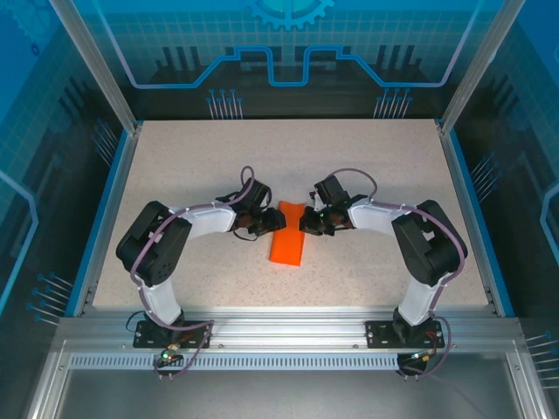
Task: Fold a paper plane with a square sheet of paper (fold left side to right side)
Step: First fold in half a square sheet of paper at the center of the table.
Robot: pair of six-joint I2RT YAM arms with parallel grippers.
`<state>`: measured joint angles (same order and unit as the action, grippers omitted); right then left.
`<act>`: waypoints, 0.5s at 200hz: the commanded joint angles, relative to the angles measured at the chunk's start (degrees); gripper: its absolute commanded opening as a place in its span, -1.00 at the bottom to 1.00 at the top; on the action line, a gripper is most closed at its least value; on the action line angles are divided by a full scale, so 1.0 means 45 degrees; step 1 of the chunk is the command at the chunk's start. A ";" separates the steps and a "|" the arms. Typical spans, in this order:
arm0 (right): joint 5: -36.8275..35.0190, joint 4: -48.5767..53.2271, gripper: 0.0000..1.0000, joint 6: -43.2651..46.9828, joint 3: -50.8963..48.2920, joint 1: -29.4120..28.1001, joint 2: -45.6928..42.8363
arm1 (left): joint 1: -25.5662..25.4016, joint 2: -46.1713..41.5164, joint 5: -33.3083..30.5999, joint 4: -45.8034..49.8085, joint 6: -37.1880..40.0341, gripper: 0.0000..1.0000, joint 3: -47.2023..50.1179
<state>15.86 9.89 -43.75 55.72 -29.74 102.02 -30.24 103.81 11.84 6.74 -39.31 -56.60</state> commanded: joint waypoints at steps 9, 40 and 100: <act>-0.1004 0.0401 -0.55 0.0183 -0.0170 -0.0224 -0.0640 | -0.0278 0.0449 0.0004 0.1050 0.0573 -0.25 -0.0468; -0.2764 0.0867 -0.13 0.0064 -0.0669 -0.0188 -0.1883 | -0.0395 0.0696 -0.0080 0.1214 0.0639 -0.25 -0.0689; -0.5261 0.0735 0.40 -0.0803 -0.2430 -0.0002 -0.4446 | -0.0551 0.0972 -0.0321 0.1654 0.0816 -0.25 -0.1013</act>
<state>-2.20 12.32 -45.58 47.29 -29.69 84.86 -31.42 105.97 10.52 11.29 -37.08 -59.99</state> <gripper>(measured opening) 0.680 0.374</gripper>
